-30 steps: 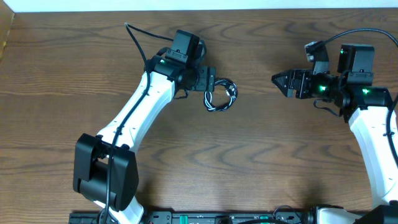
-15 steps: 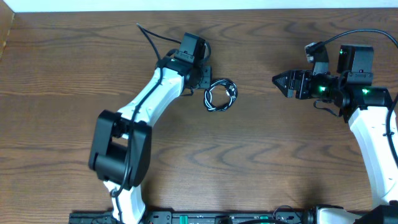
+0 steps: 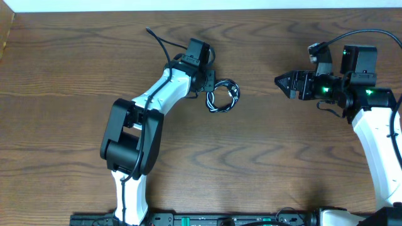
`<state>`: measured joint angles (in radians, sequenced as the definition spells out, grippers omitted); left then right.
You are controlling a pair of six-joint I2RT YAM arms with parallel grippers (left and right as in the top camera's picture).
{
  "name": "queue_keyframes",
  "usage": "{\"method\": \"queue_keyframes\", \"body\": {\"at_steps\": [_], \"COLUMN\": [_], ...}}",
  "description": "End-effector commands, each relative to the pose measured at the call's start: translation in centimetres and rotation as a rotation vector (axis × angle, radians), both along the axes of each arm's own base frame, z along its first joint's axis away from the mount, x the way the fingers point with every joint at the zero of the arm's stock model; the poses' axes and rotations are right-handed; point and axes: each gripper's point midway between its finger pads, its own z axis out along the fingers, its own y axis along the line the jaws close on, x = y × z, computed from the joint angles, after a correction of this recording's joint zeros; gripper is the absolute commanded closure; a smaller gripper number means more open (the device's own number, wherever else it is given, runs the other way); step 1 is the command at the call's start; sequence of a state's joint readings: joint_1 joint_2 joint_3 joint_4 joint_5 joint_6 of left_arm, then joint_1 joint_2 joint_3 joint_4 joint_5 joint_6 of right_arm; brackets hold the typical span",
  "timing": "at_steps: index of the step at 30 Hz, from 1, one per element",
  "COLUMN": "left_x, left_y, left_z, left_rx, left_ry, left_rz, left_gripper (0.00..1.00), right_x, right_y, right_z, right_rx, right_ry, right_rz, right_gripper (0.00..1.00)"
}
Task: Untangle cables
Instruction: 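Lower the left gripper onto the cable bundle and close it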
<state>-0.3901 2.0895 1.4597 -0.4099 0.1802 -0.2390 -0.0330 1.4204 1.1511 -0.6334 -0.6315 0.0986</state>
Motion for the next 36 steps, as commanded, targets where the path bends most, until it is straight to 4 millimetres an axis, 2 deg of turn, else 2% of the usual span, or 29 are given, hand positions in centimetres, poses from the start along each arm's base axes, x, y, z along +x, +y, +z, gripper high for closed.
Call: {"method": "queue_keyframes", "body": {"at_steps": [1, 4, 10, 18, 21, 22, 26, 30, 36], "left_x": [0.6, 0.6, 0.0, 0.0, 0.1, 0.1, 0.2, 0.2, -0.8], "left_y": [-0.3, -0.3, -1.9, -1.9, -2.0, -1.9, -2.0, -2.3, -4.9], "left_z": [0.0, -0.2, -1.1, -1.7, -2.2, -2.2, -1.9, 0.2, 7.5], "left_rx": [0.0, -0.001, -0.056, -0.054, -0.058, -0.061, -0.065, -0.093, -0.273], "left_ry": [-0.014, -0.014, 0.019, 0.025, 0.033, 0.033, 0.028, 0.005, -0.056], "left_rz": [-0.001, -0.001, -0.042, -0.043, -0.029, -0.021, -0.019, -0.029, -0.114], "left_gripper": [0.68, 0.68, 0.69, 0.7, 0.81, 0.89, 0.92, 0.93, 0.92], "right_x": [0.3, 0.3, 0.3, 0.2, 0.1, 0.1, 0.1, 0.3, 0.5], "right_y": [0.3, 0.3, 0.3, 0.3, 0.3, 0.3, 0.3, 0.3, 1.5], "right_z": [0.5, 0.5, 0.5, 0.4, 0.4, 0.4, 0.4, 0.6, 0.9], "right_rx": [0.001, 0.001, 0.002, 0.002, 0.002, 0.002, 0.002, 0.005, 0.014], "right_ry": [-0.009, -0.01, -0.007, -0.001, 0.0, 0.002, 0.001, -0.01, -0.027], "right_rz": [0.005, 0.005, 0.005, 0.005, 0.005, 0.005, 0.005, 0.002, 0.024], "right_gripper": [0.2, 0.19, 0.19, 0.19, 0.18, 0.19, 0.2, 0.19, 0.2]}}
